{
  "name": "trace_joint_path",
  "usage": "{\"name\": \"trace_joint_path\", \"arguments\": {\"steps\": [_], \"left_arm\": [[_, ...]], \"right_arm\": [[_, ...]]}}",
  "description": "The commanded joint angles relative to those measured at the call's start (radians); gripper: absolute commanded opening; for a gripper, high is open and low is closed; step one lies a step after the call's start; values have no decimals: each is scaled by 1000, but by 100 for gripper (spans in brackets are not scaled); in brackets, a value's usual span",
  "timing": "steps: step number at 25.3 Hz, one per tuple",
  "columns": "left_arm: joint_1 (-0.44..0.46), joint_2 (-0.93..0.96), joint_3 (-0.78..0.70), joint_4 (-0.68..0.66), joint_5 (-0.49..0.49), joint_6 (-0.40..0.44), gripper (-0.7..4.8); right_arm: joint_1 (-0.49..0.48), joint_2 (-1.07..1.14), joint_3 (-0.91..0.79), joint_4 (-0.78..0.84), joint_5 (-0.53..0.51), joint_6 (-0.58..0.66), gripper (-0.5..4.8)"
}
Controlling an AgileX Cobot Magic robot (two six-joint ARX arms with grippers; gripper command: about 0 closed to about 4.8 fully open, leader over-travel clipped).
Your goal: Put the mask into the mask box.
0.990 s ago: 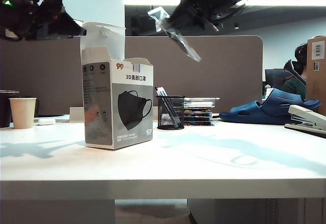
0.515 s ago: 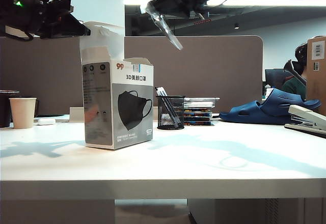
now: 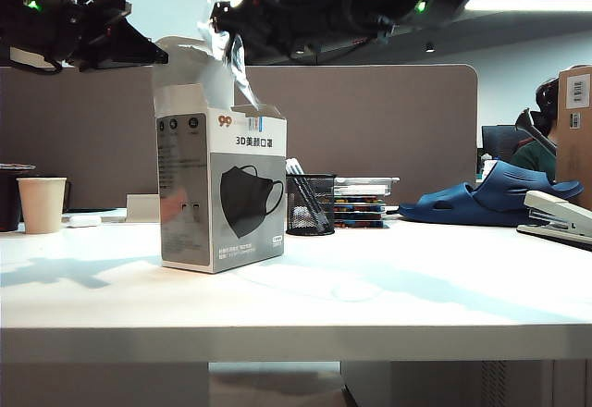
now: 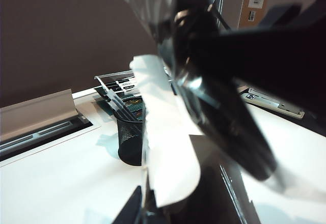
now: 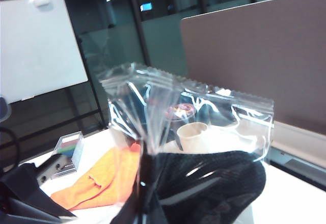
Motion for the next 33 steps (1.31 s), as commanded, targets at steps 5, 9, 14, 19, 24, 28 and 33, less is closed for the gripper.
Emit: {"name": "trace_joint_path", "arguments": {"steps": [5, 9, 14, 19, 24, 28, 33], "left_arm": [[0, -2, 3, 2, 37, -53, -6], [0, -2, 3, 4, 37, -60, -7], [0, -2, 3, 16, 36, -60, -7], [0, -2, 3, 33, 33, -60, -6], [0, -2, 3, 38, 32, -60, -6], [0, -2, 3, 38, 28, -60, -6], [0, -2, 3, 38, 27, -60, -6]], "right_arm": [[15, 43, 2, 74, 61, 10, -8], [15, 81, 2, 72, 60, 8, -8], [15, 84, 2, 37, 79, -98, -8], [25, 84, 2, -147, 77, -219, -8], [34, 78, 2, -126, 71, -230, -3], [35, 60, 2, -132, 58, -229, 127], [34, 19, 2, -148, 48, -230, 181]]}}
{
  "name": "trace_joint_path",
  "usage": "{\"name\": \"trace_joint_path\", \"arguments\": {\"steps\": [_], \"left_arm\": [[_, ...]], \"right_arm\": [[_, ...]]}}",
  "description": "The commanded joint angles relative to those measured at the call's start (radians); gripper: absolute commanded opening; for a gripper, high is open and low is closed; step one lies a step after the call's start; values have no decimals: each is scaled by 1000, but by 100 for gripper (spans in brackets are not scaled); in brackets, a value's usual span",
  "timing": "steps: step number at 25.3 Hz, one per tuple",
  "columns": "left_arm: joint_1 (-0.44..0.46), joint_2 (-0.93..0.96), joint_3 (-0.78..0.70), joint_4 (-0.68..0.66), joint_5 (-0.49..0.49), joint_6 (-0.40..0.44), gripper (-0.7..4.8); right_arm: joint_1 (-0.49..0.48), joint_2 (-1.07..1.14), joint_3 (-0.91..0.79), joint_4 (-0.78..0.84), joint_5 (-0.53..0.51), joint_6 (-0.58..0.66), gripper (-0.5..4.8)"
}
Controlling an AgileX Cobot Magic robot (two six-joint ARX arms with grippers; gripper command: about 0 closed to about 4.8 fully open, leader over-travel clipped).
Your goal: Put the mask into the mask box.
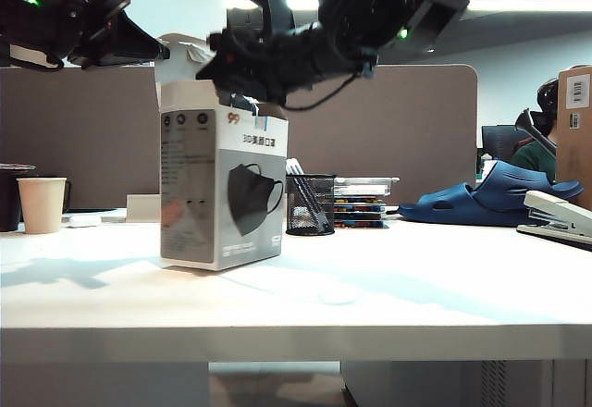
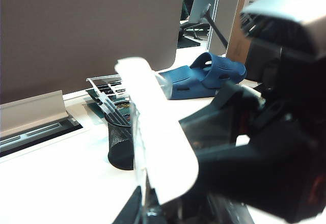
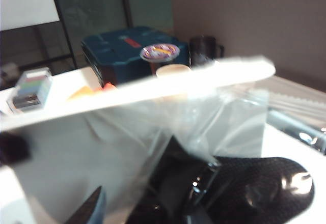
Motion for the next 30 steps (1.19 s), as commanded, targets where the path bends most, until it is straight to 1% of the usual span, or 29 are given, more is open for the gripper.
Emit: {"name": "trace_joint_path", "arguments": {"steps": [1, 4, 6, 8, 9, 10, 11, 12, 13, 14, 15, 16, 17, 22, 27, 28, 30], "left_arm": [[0, -3, 3, 16, 4, -3, -6], [0, -3, 3, 16, 3, -3, -7], [0, -3, 3, 16, 3, -3, -6], [0, -3, 3, 16, 3, -3, -6], [0, -3, 3, 16, 3, -3, -6], [0, -3, 3, 16, 3, -3, -7], [0, -3, 3, 16, 3, -3, -7], [0, -3, 3, 16, 3, -3, -6], [0, -3, 3, 16, 4, -3, -7], [0, -3, 3, 16, 4, -3, -7], [0, -3, 3, 16, 4, -3, -7], [0, -3, 3, 16, 4, -3, -7], [0, -3, 3, 16, 4, -3, -7], [1, -3, 3, 16, 3, -3, -7], [1, -3, 3, 16, 3, -3, -7], [1, -3, 3, 16, 3, -3, -7], [1, -3, 3, 16, 3, -3, -6]], "right_arm": [[1, -44, 2, -2, -6, -3, 181], [1, -56, 2, -47, -11, -3, 181], [1, -59, 2, -89, -32, -3, 181], [1, -59, 2, -151, -28, -4, 173], [1, -59, 1, -176, -27, -9, 112], [1, -59, 1, -195, -17, -45, 16], [1, -59, 1, -208, -1, -93, -5], [1, -59, 1, -209, -1, -104, -5], [1, -60, 2, -211, -11, -103, 22], [1, -61, 2, -211, -19, -103, 71], [1, -65, 2, -211, -37, -103, 182], [2, -67, 2, -210, -37, -102, 220], [2, -71, 2, -212, -37, -102, 235], [2, -98, 2, -245, -56, -99, 235], [2, -151, 2, -353, -54, -99, 232], [2, -156, 2, -372, -54, -99, 228], [2, -164, 2, -418, -50, -99, 191]]}}
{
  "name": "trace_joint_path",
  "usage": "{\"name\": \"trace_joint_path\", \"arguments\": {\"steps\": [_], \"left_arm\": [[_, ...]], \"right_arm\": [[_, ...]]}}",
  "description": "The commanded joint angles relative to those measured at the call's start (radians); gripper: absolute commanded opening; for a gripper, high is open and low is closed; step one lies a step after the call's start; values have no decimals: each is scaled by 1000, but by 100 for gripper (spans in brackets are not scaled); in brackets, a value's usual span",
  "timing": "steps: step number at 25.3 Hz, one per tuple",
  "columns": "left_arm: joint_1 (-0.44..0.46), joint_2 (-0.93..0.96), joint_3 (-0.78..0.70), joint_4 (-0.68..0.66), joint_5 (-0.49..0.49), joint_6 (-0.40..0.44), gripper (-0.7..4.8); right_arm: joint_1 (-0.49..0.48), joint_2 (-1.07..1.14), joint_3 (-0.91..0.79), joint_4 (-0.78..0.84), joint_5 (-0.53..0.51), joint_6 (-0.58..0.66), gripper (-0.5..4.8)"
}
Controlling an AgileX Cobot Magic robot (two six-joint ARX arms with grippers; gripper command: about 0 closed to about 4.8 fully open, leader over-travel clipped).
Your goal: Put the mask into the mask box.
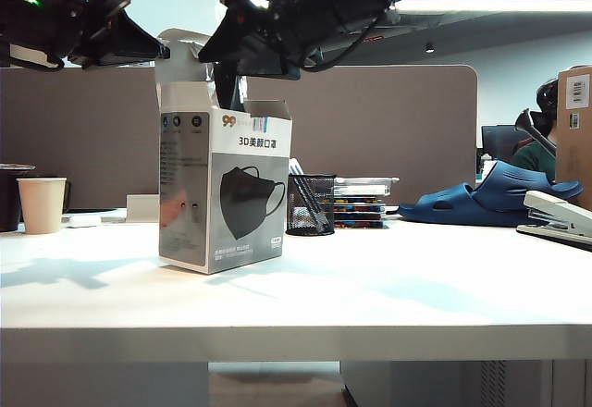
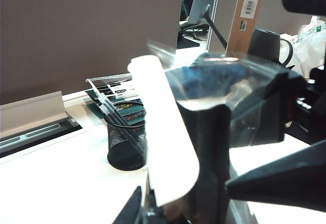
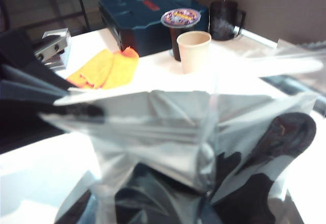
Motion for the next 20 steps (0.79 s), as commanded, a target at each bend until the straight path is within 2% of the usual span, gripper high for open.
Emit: {"name": "trace_joint_path", "arguments": {"steps": [1, 3, 4, 5, 6, 7, 8, 10, 12, 13, 15, 16, 18, 20], "left_arm": [[1, -3, 3, 14, 3, -3, -6], [1, -3, 3, 14, 3, -3, -7], [1, -3, 3, 14, 3, -3, -6], [1, -3, 3, 14, 3, -3, -7], [1, -3, 3, 14, 3, -3, -7], [1, -3, 3, 14, 3, -3, -7], [1, -3, 3, 14, 4, -3, -7], [1, -3, 3, 14, 4, -3, -7], [1, -3, 3, 14, 4, -3, -6], [1, -3, 3, 14, 4, -3, -6], [1, -3, 3, 14, 4, -3, -6], [1, -3, 3, 14, 4, -3, -6], [1, -3, 3, 14, 4, -3, -7], [1, -3, 3, 14, 5, -3, -6]], "right_arm": [[1, -11, 3, -84, 0, -1, 167], [2, -11, 3, -129, 0, -1, 110], [2, -11, 3, -164, 0, -8, 28], [2, -11, 3, -182, 0, -14, -9], [2, -11, 3, -182, -4, -13, -7], [2, -14, 3, -180, -15, -13, 15], [2, -23, 3, -177, -24, -13, 146], [2, -39, 3, -176, -24, -12, 341], [2, -45, 3, -178, -23, -4, 358], [2, -47, 3, -180, -25, 0, 317], [2, -51, 3, -199, -26, 1, 29], [2, -51, 3, -203, -28, -1, -3], [2, -51, 3, -204, -59, 0, 62], [2, -51, 3, -204, -68, 3, 280]]}}
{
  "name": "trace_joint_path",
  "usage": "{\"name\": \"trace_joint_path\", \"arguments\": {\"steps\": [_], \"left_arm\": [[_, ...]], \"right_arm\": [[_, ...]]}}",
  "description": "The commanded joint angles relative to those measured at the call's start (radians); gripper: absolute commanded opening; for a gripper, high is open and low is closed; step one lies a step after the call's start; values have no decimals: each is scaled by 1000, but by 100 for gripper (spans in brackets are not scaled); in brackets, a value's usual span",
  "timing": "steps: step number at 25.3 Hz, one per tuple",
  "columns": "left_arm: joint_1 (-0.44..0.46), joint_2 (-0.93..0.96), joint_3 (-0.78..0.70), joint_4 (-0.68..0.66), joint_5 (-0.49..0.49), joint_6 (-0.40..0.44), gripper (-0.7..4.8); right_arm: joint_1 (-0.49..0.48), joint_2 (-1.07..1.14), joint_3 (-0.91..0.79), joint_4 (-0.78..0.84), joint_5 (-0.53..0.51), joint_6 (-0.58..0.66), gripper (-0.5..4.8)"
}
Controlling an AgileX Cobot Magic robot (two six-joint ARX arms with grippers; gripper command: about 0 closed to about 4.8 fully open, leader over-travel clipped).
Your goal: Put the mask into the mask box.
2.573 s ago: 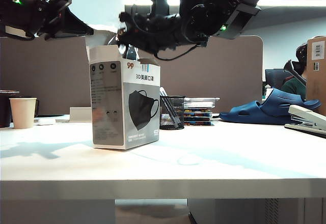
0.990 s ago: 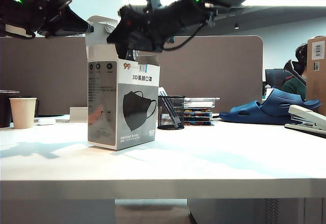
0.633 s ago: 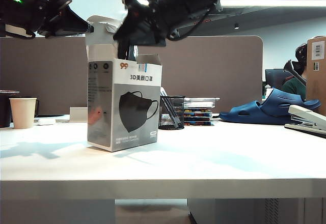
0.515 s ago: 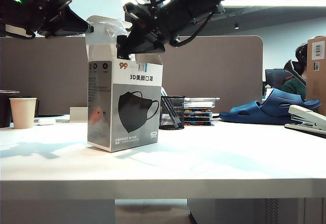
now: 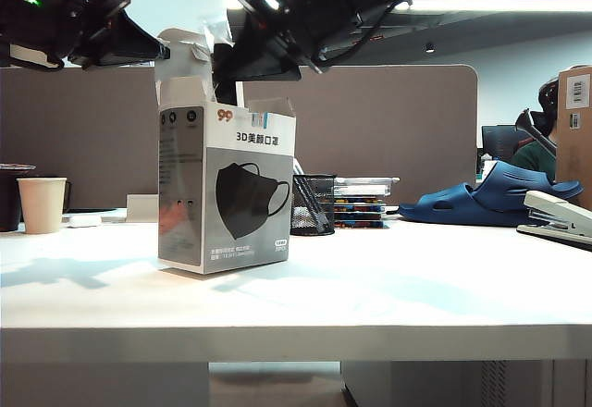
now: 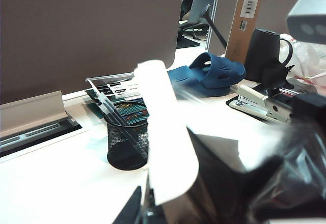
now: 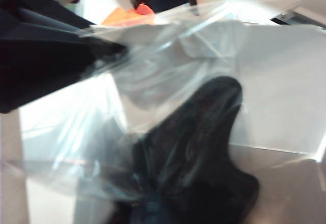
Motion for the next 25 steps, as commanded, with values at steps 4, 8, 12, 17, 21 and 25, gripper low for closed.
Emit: {"name": "trace_joint_path", "arguments": {"steps": [4, 8, 12, 17, 21, 25], "left_arm": [[1, -3, 3, 14, 4, -3, -6], [1, -3, 3, 14, 6, -3, -6], [1, -3, 3, 14, 6, -3, -6], [1, -3, 3, 14, 6, -3, -6], [1, -3, 3, 21, 6, -3, -7], [1, -3, 3, 21, 3, -3, -6]], "right_arm": [[2, -6, 2, -6, -19, -3, -22], [2, -6, 2, -6, -37, 0, 214], [2, -6, 2, -6, -69, 52, 479], [2, -10, 2, -65, -61, 51, 479], [2, -11, 2, -143, -60, 51, 479], [2, -20, 2, -216, -64, 51, 479]]}}
